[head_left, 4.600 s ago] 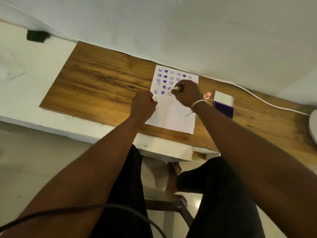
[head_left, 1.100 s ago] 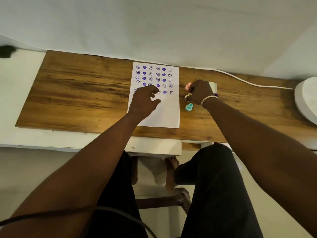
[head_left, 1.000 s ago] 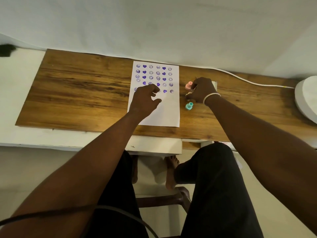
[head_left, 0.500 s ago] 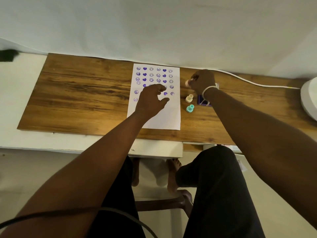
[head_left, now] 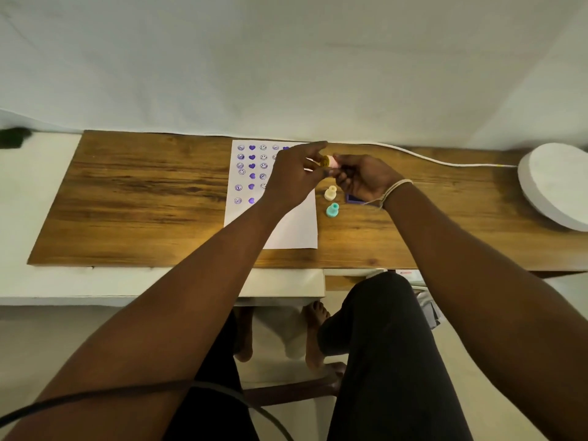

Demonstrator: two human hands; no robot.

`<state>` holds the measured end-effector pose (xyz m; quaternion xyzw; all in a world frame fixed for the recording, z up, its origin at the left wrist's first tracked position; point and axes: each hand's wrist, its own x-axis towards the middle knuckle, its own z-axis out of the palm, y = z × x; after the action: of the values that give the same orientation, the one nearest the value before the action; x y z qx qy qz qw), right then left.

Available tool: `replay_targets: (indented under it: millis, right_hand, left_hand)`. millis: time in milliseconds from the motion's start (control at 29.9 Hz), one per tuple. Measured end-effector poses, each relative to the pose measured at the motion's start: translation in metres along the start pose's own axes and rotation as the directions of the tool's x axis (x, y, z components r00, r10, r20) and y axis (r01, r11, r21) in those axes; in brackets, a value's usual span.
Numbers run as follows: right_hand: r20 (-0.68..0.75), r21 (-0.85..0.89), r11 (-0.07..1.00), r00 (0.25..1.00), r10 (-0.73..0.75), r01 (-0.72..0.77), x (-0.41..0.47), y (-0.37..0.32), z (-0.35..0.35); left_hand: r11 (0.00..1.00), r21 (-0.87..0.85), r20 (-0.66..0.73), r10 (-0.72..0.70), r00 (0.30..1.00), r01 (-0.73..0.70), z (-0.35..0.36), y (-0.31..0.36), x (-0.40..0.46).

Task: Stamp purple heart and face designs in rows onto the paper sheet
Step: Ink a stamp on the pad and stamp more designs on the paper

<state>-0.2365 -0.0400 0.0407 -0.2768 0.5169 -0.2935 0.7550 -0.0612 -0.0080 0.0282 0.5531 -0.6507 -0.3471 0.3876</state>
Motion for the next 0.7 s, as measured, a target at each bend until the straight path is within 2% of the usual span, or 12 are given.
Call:
replay_targets:
  millis: [134,267,334,368,401,435,468,502,568,702]
  right_hand:
    - [-0.001,-0.016,0.998,0.998,-0.056,0.056,-0.005,0.008,-0.01]
    - [0.042,-0.116,0.965,0.972,-0.232,0.235,-0.006,0.007,-0.021]
    - [-0.006,-0.22,0.921,0.943,-0.332,0.323,-0.005,0.002,-0.028]
    - [-0.055,-0.353,0.867,0.917,-0.395,0.352,-0.003,-0.001,-0.035]
    - [-0.098,-0.555,0.759,0.88,-0.466,0.34,0.001,-0.004,-0.042]
    - [-0.107,-0.758,0.592,0.843,-0.527,0.274,0.004,-0.005,-0.051]
    - [-0.103,-0.888,0.426,0.824,-0.557,0.177,0.008,-0.005,-0.058]
    - [-0.104,-0.946,0.31,0.828,-0.552,0.088,0.011,-0.003,-0.064]
    - [-0.07,-0.988,0.154,0.845,-0.53,0.016,0.019,0.004,-0.07]
    - [0.0,-0.997,-0.067,0.877,-0.481,-0.037,0.03,0.017,-0.07]
  left_hand:
    - [0.999,0.051,0.007,-0.009,1.0,0.009,0.007,0.001,-0.002]
    - [0.998,0.048,-0.016,-0.051,0.999,0.052,0.014,0.001,-0.003]
    - [0.996,0.032,-0.044,-0.081,0.996,0.083,0.013,-0.002,-0.002]
    - [0.995,0.029,-0.057,-0.098,0.994,0.1,0.01,-0.006,-0.003]
    - [0.992,0.038,-0.07,-0.113,0.991,0.116,0.007,-0.01,-0.005]
    - [0.99,0.052,-0.083,-0.127,0.988,0.131,0.003,-0.015,-0.008]
    - [0.986,0.059,-0.098,-0.148,0.984,0.154,-0.001,-0.022,-0.011]
    - [0.982,0.055,-0.112,-0.176,0.978,0.183,-0.005,-0.03,-0.015]
    - [0.97,0.06,-0.127,-0.227,0.966,0.235,-0.014,-0.046,-0.022]
    - [0.95,0.098,-0.136,-0.281,0.95,0.296,-0.032,-0.065,-0.032]
